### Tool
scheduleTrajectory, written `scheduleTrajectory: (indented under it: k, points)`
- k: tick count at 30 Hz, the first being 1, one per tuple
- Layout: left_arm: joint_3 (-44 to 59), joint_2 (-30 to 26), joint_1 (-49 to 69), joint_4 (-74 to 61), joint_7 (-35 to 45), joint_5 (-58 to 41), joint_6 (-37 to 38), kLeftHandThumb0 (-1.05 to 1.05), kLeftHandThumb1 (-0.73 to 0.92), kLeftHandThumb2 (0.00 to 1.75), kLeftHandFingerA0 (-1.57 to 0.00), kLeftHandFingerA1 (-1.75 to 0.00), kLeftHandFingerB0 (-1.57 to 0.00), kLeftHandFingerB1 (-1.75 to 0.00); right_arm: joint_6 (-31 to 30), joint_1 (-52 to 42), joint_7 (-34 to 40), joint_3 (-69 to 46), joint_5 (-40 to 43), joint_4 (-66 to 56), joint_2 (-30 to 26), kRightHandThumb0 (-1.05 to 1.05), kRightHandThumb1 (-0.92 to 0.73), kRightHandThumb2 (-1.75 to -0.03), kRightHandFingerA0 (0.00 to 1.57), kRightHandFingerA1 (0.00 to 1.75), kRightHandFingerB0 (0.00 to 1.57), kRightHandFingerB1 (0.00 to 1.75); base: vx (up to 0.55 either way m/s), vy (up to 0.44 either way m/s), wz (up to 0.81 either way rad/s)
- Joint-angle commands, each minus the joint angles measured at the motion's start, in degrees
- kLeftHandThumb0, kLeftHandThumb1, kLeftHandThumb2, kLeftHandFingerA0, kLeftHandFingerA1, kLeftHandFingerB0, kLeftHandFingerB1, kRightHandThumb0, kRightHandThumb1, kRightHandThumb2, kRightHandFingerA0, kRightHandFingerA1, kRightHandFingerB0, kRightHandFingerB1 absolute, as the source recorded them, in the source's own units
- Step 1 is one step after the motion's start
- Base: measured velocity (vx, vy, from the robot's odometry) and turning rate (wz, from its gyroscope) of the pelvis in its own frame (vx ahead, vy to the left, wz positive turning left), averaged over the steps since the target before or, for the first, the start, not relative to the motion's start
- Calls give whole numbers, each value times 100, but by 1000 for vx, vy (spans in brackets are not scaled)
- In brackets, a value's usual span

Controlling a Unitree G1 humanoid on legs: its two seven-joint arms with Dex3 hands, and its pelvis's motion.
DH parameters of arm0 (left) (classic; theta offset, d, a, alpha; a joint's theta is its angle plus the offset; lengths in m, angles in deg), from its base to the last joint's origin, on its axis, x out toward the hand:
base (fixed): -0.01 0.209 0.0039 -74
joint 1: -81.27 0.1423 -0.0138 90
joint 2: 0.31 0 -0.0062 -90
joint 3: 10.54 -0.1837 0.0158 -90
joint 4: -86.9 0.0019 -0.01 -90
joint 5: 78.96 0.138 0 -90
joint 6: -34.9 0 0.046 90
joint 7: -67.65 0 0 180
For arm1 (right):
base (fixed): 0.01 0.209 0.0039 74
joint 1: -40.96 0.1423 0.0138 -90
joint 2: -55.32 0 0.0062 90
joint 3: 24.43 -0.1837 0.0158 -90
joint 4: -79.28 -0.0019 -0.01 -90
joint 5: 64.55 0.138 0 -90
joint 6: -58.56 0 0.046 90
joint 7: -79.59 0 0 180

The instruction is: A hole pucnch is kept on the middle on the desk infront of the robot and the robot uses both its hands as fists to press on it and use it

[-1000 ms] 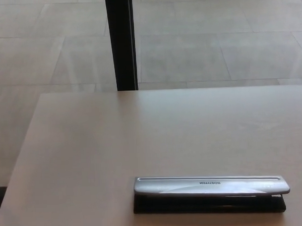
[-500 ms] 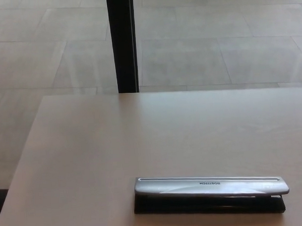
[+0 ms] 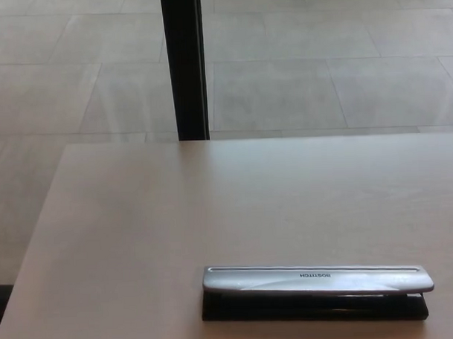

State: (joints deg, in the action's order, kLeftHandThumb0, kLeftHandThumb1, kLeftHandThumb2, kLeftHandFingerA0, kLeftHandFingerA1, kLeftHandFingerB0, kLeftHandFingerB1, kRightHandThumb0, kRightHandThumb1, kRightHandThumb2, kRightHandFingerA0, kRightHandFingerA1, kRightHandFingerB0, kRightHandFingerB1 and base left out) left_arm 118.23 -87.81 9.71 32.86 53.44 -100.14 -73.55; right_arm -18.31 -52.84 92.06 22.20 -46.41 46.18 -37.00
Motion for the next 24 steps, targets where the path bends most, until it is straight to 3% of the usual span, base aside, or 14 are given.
scheduleTrajectory:
  k: [1, 3, 4, 8, 10, 12, 13, 17, 18, 19, 21, 23, 24]
  points:
    - [-123, -128, -24, 131, 396, 15, -86, -32, 40, 88, -104, -155, -96, -107, -554, -114, -381, 517, -173, -42, -43, -40, -63, -68, 99, 103, 66, 78, 0, 0, 0]
    - [-226, -126, -53, 179, 430, 65, -92, -31, 38, 89, -101, -153, -97, -102, -722, -208, -475, 824, -263, -73, -119, -41, -64, -68, 103, 100, 65, 76, 0, 0, 0]
    - [-298, -110, 11, 76, 534, 62, -111, -32, 34, 87, -100, -153, -97, -101, -837, -239, -561, 927, -259, -83, -150, -36, -57, -71, 106, 94, 71, 95, 0, 0, 0]
    - [-573, -94, 239, -122, 668, 239, 55, -25, 32, 88, -100, -150, -93, -96, -1060, -385, -761, 1187, -226, -196, -192, -36, -56, -70, 102, 98, 63, 86, 0, 0, 0]
    - [-703, -95, 383, -262, 566, 396, 176, -26, 26, 94, -103, -154, -97, -104, -1016, -491, -770, 1264, -243, -328, -167, -39, -58, -72, 100, 100, 69, 97, 0, 0, 0]
    - [-642, -122, 331, -12, 584, 340, 411, -27, 34, 89, -100, -160, -86, -95, -1004, -549, -768, 1243, -186, -455, -139, -42, -61, -72, 100, 101, 65, 91, 0, 0, 0]
    - [-674, -119, 371, -81, 564, 371, 401, -34, 34, 94, -107, -153, -87, -87, -1017, -631, -714, 1239, -176, -663, -86, -46, -63, -72, 101, 102, 66, 94, 0, 0, 0]
    - [-808, -130, 458, -167, 644, 478, 398, -29, 34, 93, -101, -137, -92, -86, -1142, -875, -501, 1266, -225, -1380, 76, -44, -62, -73, 101, 98, 68, 94, 0, 0, 0]
    - [-856, -126, 439, -167, 577, 545, 395, -29, 31, 96, -109, -114, -89, -87, -1153, -867, -497, 1303, -275, -1389, 56, -46, -64, -70, 104, 94, 66, 81, 0, 0, 0]
    - [-951, -174, 365, 22, 604, 643, 501, -33, 39, 78, -105, -81, -87, -77, -937, -626, -596, 1297, -294, -819, -58, -45, -63, -67, 107, 80, 73, 76, 0, 0, 0]
    - [-964, -167, 362, 44, 641, 608, 577, -34, 37, 76, -107, -76, -89, -79, -807, -457, -661, 1279, -274, -464, -118, -45, -63, -65, 103, 73, 72, 69, 0, 0, 0]
    - [-1043, -193, 390, 40, 695, 664, 575, -37, 36, 71, -102, -84, -89, -78, -674, -432, -836, 1325, -301, -315, -168, -44, -63, -64, 99, 68, 66, 61, 0, 0, 0]
    - [-1099, -246, 346, 172, 768, 697, 601, -34, 32, 66, -104, -80, -92, -83, -660, -437, -906, 1328, -270, -342, -167, -50, -59, -59, 85, 67, 66, 55, 0, 0, 0]
